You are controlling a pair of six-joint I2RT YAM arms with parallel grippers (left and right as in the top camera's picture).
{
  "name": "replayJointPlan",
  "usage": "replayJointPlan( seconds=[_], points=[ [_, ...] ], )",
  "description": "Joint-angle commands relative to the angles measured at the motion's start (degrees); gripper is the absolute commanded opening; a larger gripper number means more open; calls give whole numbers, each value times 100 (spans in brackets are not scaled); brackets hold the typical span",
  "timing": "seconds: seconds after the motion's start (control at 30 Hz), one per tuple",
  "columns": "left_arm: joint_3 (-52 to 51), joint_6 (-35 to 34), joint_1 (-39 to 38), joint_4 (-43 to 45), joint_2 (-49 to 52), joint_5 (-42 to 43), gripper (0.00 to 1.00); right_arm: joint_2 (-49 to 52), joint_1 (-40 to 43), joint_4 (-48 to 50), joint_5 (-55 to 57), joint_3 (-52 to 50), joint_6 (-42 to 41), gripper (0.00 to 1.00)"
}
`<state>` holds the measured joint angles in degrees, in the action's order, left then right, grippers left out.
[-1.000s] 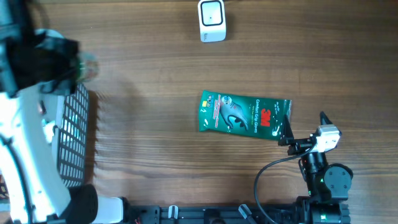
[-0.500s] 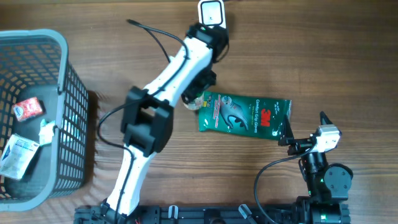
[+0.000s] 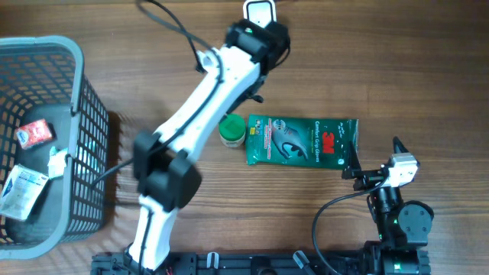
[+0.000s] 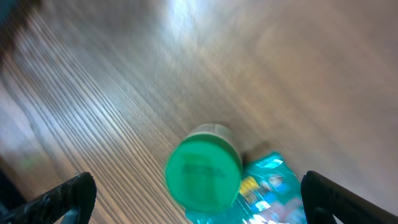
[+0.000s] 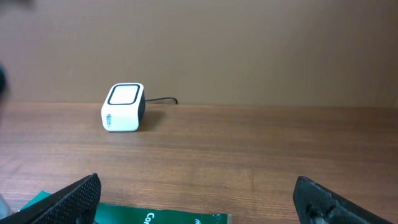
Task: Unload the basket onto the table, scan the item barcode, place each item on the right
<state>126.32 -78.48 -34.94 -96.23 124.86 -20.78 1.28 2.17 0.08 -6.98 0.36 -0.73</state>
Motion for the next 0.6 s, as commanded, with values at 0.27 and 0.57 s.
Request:
replayJointPlan(
  seconds=[0.27, 0.57],
  points=[
    [2, 232, 4354, -31, -4181, -658, 100, -26, -35, 31, 66, -7, 61, 100],
    [-4310, 2031, 7464, 1646, -3891, 741, 100, -26, -35, 31, 66, -7, 59, 100]
  ],
)
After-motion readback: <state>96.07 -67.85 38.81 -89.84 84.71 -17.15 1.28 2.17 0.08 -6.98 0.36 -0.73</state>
